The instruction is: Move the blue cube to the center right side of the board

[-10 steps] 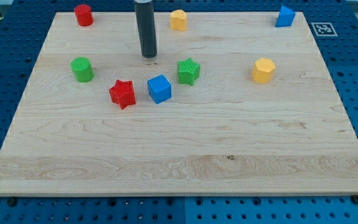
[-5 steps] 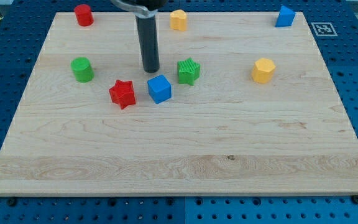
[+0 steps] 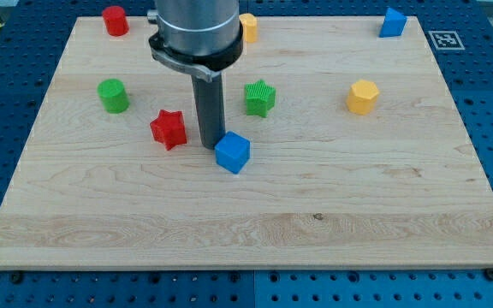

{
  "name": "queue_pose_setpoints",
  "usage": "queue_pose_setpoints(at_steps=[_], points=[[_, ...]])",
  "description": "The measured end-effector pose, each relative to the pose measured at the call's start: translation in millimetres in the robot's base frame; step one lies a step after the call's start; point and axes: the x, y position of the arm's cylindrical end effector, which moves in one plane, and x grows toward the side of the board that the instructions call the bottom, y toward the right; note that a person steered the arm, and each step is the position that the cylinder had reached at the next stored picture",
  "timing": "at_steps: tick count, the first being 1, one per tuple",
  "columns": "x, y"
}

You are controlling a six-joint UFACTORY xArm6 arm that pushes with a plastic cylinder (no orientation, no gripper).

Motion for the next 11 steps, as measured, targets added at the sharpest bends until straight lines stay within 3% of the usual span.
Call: queue_pose_setpoints(at_steps=[6, 11], points=[[79, 86], [85, 247]])
